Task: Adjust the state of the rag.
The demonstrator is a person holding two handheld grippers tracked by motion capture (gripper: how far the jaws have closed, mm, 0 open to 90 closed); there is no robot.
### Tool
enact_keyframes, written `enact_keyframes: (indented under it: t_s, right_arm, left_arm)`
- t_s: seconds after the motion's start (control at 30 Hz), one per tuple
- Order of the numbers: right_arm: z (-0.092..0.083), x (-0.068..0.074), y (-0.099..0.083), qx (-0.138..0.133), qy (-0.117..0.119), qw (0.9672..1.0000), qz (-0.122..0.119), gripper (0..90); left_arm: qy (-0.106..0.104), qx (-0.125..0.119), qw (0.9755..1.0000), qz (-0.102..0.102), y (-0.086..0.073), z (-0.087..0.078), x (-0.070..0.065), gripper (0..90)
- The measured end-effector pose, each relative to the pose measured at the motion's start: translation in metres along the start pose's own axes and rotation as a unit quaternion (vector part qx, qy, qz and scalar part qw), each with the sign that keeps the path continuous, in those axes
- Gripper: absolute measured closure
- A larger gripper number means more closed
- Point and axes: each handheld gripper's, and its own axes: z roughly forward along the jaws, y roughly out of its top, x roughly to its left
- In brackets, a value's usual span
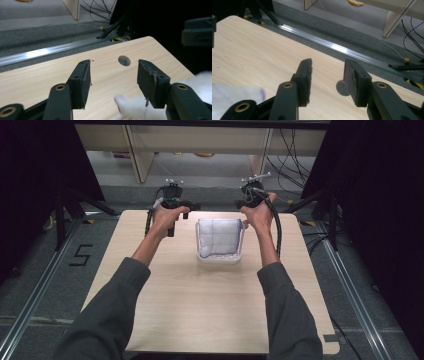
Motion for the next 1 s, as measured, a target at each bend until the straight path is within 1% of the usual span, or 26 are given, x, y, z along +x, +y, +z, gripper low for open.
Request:
enact_keyframes:
  t_s: [0.03,0.07,0.1,0.13,0.17,0.2,0.23,0.27,0.3,0.33,0.37,0.4,0.43,0.47,0.5,0.53,0.57,0.63,0.67,0.7,0.73,0.77,0.87,0.9,0.97,1.0]
  right_arm:
    - [0.0,0.0,0.0,0.0,0.0,1.0,0.0,57.1]
    - [-0.006,0.0,-0.002,-0.001,0.016,0.9998,0.014,54.4]
    - [-0.01,-0.001,-0.003,-0.001,0.019,0.9997,0.017,53.0]
    - [-0.014,-0.001,-0.004,-0.003,0.024,0.9995,0.02,51.5]
    - [-0.018,0.0,-0.005,-0.007,0.027,0.9993,0.023,50.4]
    - [-0.021,-0.001,-0.006,-0.013,0.036,0.9991,0.019,49.6]
    - [-0.027,0.001,-0.007,-0.009,0.041,0.9988,0.027,47.8]
    - [-0.03,0.0,-0.008,-0.023,0.049,0.9985,0.012,47.3]
    - [-0.035,0.001,-0.01,-0.028,0.055,0.998,0.012,47.1]
    - [-0.035,0.001,-0.01,-0.028,0.055,0.998,0.012,47.1]
    - [-0.043,0.004,-0.013,-0.035,0.077,0.9963,0.017,45.8]
    - [-0.043,0.004,-0.013,-0.035,0.077,0.9963,0.017,45.8]
    - [-0.05,0.006,-0.016,-0.04,0.088,0.9952,0.015,44.1]
    - [-0.053,0.008,-0.017,-0.04,0.094,0.9947,0.014,43.1]
    - [-0.056,0.009,-0.019,-0.041,0.096,0.9945,0.012,41.9]
    - [-0.059,0.011,-0.021,-0.043,0.097,0.9942,0.017,41.3]
    - [-0.061,0.013,-0.022,-0.04,0.101,0.994,0.017,40.5]
    - [-0.065,0.015,-0.025,-0.041,0.102,0.9939,0.007,39.6]
    - [-0.065,0.015,-0.025,-0.041,0.102,0.9939,0.007,39.6]
    - [-0.068,0.018,-0.028,-0.043,0.113,0.9926,0.008,38.0]
    - [-0.069,0.019,-0.03,-0.043,0.118,0.992,0.011,37.6]
    - [-0.07,0.02,-0.031,-0.044,0.121,0.9916,0.007,37.0]
    - [-0.072,0.023,-0.035,-0.043,0.128,0.9908,0.008,35.8]
    - [-0.073,0.024,-0.036,-0.046,0.127,0.9908,0.007,35.5]
    - [-0.077,0.028,-0.041,-0.047,0.134,0.9898,0.001,34.5]
    - [-0.08,0.032,-0.044,-0.049,0.139,0.989,-0.003,32.8]
  left_arm:
    - [-0.001,0.007,1.0,0.002,-0.001,-0.004,0.001,43.5]
    - [-0.001,0.008,0.9999,0.01,-0.003,-0.012,0.001,41.7]
    - [-0.001,0.008,0.9999,0.01,-0.003,-0.012,0.001,41.4]
    - [0.001,0.015,0.9998,0.014,-0.007,-0.02,0.001,40.6]
    - [-0.002,0.019,0.9997,0.015,-0.009,-0.024,0.001,39.4]
    - [-0.003,0.018,0.9997,0.013,-0.011,-0.027,-0.001,38.1]
    - [-0.006,0.02,0.9997,0.015,-0.013,-0.031,-0.001,37.1]
    - [-0.008,0.022,0.9996,0.015,-0.015,-0.035,-0.001,36.1]
    - [-0.014,0.022,0.9996,0.01,-0.018,-0.039,-0.002,35.0]
    - [-0.014,0.022,0.9996,0.01,-0.018,-0.039,-0.002,33.9]
    - [-0.024,0.014,0.9996,0.006,-0.023,-0.047,-0.004,33.8]
    - [-0.024,0.014,0.9996,0.006,-0.023,-0.047,-0.004,33.8]
    - [-0.031,0.014,0.9994,0.009,-0.028,-0.055,-0.005,33.5]
    - [-0.034,0.01,0.9993,0.009,-0.031,-0.058,-0.006,33.3]
    - [-0.035,0.012,0.9993,0.011,-0.034,-0.061,-0.007,33.2]
    - [-0.037,0.017,0.999,0.017,-0.036,-0.064,-0.007,32.9]
    - [-0.038,0.011,0.9991,0.015,-0.038,-0.067,-0.008,31.8]
    - [-0.046,0.011,0.9988,0.013,-0.042,-0.073,-0.01,31.1]
    - [-0.046,0.011,0.9988,0.013,-0.042,-0.073,-0.01,30.4]
    - [-0.052,0.009,0.9985,0.014,-0.043,-0.076,-0.011,30.0]
    - [-0.054,0.011,0.9983,0.016,-0.046,-0.081,-0.013,29.7]
    - [-0.056,0.014,0.9982,0.018,-0.047,-0.084,-0.014,28.6]
    - [-0.06,0.011,0.9979,0.019,-0.051,-0.088,-0.017,27.7]
    - [-0.066,0.011,0.9976,0.02,-0.054,-0.09,-0.019,27.7]
    - [-0.073,0.011,0.997,0.021,-0.058,-0.094,-0.023,26.6]
    - [-0.079,0.01,0.9964,0.028,-0.062,-0.097,-0.027,24.5]
